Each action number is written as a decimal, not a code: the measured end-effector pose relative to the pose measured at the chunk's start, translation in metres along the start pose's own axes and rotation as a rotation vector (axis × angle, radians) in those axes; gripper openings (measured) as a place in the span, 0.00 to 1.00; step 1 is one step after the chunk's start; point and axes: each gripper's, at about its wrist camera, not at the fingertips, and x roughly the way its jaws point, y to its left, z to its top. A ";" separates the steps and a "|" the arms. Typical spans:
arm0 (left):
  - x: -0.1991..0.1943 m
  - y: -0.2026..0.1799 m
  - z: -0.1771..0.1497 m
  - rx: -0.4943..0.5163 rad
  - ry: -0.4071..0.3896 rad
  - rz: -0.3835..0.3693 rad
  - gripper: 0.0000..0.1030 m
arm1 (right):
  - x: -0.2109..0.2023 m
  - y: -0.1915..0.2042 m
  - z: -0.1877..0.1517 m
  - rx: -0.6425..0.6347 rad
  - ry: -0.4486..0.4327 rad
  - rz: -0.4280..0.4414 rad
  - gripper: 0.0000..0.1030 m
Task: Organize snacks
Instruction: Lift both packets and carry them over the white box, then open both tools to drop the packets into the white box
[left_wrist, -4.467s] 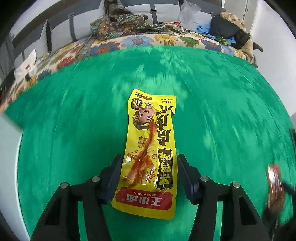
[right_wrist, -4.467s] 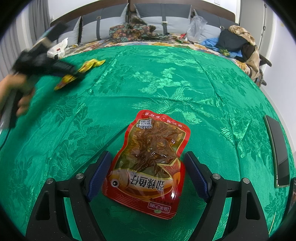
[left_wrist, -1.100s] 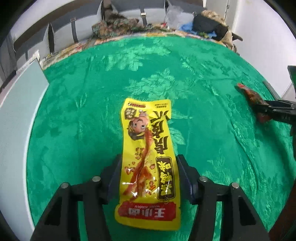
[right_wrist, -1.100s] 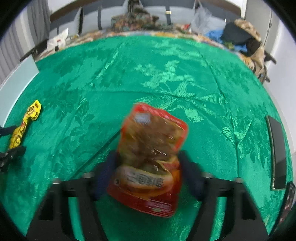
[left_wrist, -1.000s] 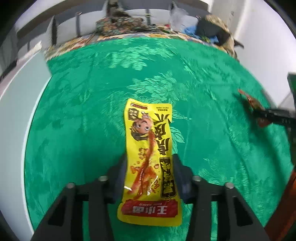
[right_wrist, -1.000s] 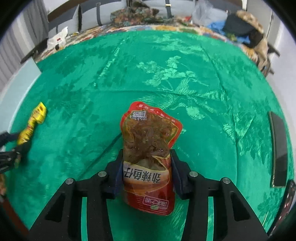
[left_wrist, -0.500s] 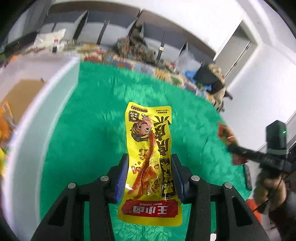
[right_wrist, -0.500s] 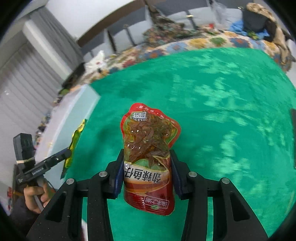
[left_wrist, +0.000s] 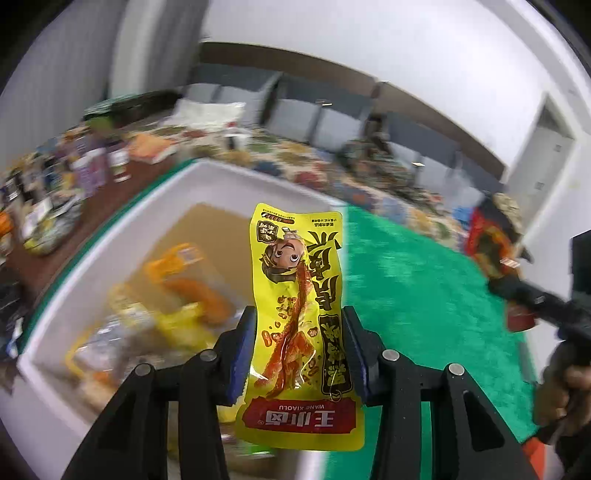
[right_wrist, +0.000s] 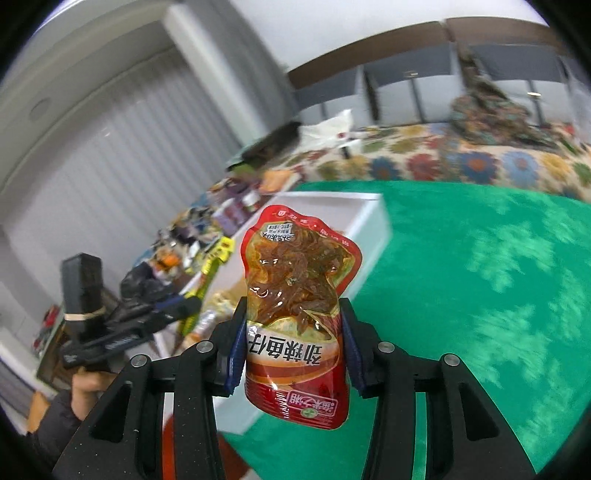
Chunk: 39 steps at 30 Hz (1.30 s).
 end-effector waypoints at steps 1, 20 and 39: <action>0.002 0.010 -0.003 -0.008 0.002 0.024 0.43 | 0.013 0.011 0.004 -0.009 0.011 0.014 0.46; -0.005 0.060 -0.049 0.071 -0.014 0.395 0.92 | 0.138 0.067 -0.030 -0.034 0.243 -0.013 0.72; -0.054 0.041 -0.045 -0.042 -0.117 0.572 1.00 | 0.091 0.120 -0.026 -0.238 0.205 -0.273 0.73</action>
